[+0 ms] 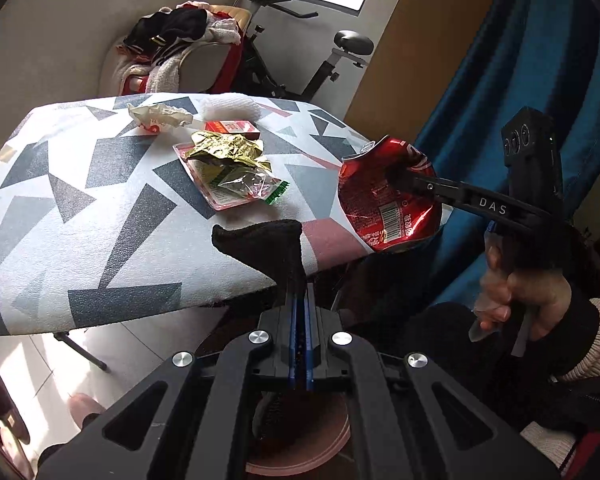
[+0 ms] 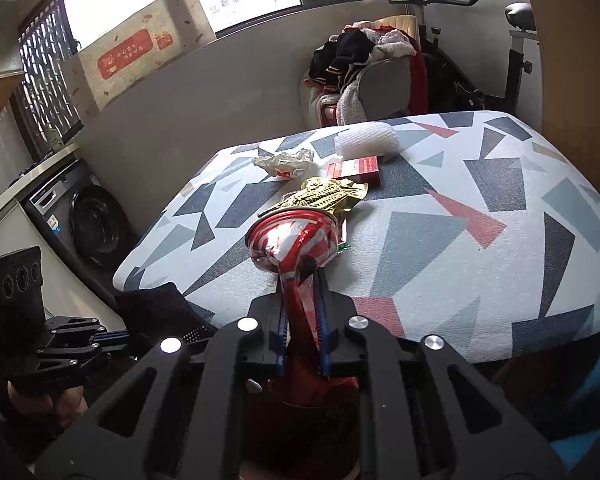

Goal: Collect trash
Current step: 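Lower the red can into the brown bin and open the right gripper while the left drops the glove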

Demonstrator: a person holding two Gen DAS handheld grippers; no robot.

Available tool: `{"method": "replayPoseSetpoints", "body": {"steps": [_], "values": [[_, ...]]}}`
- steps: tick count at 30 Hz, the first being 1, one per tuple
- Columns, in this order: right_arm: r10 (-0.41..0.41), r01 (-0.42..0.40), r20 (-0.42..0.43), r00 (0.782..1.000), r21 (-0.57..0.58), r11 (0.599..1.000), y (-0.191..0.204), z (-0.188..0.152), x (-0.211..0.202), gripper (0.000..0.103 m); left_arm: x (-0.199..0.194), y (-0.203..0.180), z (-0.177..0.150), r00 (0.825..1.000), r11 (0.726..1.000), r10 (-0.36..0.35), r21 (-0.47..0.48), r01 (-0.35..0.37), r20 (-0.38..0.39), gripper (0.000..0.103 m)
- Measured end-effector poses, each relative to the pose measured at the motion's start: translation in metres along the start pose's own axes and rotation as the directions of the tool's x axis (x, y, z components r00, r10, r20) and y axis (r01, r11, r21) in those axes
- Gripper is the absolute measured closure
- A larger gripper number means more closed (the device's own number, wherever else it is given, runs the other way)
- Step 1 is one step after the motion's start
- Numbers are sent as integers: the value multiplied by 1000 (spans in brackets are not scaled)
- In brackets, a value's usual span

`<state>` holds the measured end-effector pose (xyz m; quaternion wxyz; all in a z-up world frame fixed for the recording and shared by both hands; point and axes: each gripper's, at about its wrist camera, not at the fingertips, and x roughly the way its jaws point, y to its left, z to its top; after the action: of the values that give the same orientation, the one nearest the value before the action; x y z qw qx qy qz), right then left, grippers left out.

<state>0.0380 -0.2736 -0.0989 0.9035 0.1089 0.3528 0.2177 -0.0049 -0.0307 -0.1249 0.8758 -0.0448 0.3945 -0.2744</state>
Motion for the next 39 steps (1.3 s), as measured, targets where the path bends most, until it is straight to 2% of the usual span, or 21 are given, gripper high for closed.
{"method": "replayPoseSetpoints", "body": {"steps": [2, 5, 8, 12, 14, 18, 22, 27, 33, 39], "values": [[6, -6, -2, 1000, 13, 1000, -1, -6, 0, 87, 3, -2, -6, 1000, 1000, 3, 22, -3, -9, 93], [13, -13, -14, 1000, 32, 999, -1, -14, 2, 87, 3, -6, -12, 1000, 998, 5, 60, -5, -5, 59], [24, -22, -32, 999, 41, 999, 0, -23, 6, 87, 0, -5, -14, 1000, 997, 17, 79, -18, 11, 50], [34, -31, -67, 997, 46, 998, 2, -38, 14, 87, -12, 6, -13, 995, 995, 75, 62, -80, 72, 33], [34, -31, -98, 995, 39, 999, 4, -48, 20, 87, -18, 13, -14, 988, 991, 115, 53, -121, 104, 27], [34, -31, -175, 984, 24, 999, 9, -72, 34, 87, -29, 23, -20, 964, 972, 214, 59, -226, 160, 19], [29, -27, -248, 968, 10, 1000, 13, -92, 50, 87, -34, 34, -25, 951, 964, 252, 35, -262, 179, 14], [11, -19, -301, 954, -24, 1000, 19, -100, 62, 87, -32, 39, -36, 930, 945, 311, 43, -325, 194, 11], [-39, 16, -381, 924, -63, 998, 24, -113, 81, 87, -30, 40, -40, 916, 930, 353, 34, -366, 193, 8], [-72, 26, -412, 908, -116, 993, 32, -119, 90, 86, -21, 44, -41, 916, 924, 372, 28, -381, 152, 7]]}}
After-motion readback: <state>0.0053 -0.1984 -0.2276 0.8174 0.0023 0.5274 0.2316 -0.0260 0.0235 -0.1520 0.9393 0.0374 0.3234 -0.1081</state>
